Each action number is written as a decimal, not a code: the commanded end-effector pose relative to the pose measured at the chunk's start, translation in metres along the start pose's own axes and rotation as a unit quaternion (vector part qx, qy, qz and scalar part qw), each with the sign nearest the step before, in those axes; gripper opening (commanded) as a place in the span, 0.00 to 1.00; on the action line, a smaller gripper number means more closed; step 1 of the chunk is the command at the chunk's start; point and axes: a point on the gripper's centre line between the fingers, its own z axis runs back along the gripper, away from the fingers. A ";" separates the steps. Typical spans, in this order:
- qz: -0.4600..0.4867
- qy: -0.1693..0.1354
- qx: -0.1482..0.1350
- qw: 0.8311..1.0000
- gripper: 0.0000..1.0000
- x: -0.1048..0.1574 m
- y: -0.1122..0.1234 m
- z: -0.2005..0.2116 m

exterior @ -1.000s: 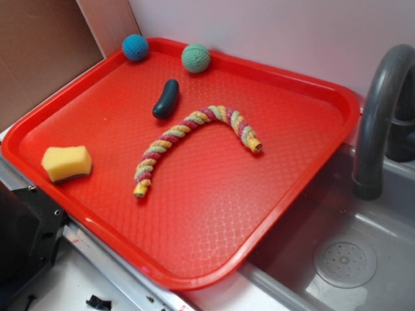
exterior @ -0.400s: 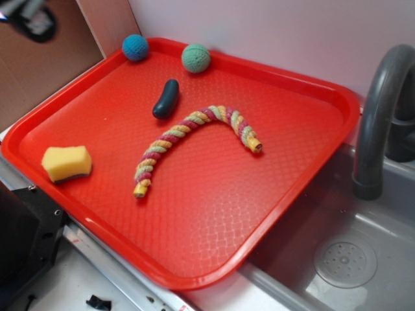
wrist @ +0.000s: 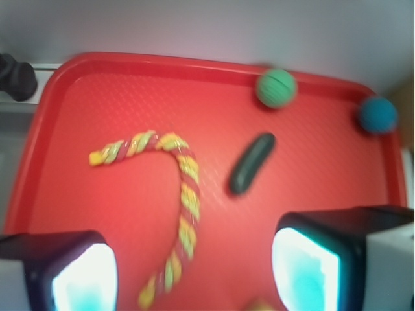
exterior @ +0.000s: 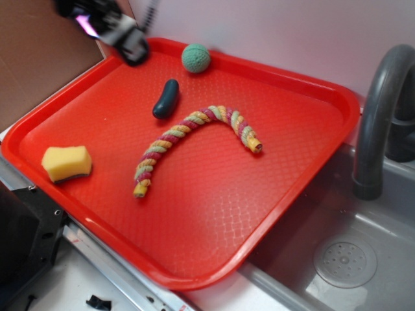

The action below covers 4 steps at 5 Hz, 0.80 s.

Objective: Grab the multicolored rope.

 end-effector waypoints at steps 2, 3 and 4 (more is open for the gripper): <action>-0.164 0.005 -0.027 0.986 1.00 0.047 -0.006 -0.081; -0.185 0.023 -0.032 0.982 1.00 0.047 -0.003 -0.104; -0.212 0.040 -0.038 0.976 1.00 0.043 -0.008 -0.118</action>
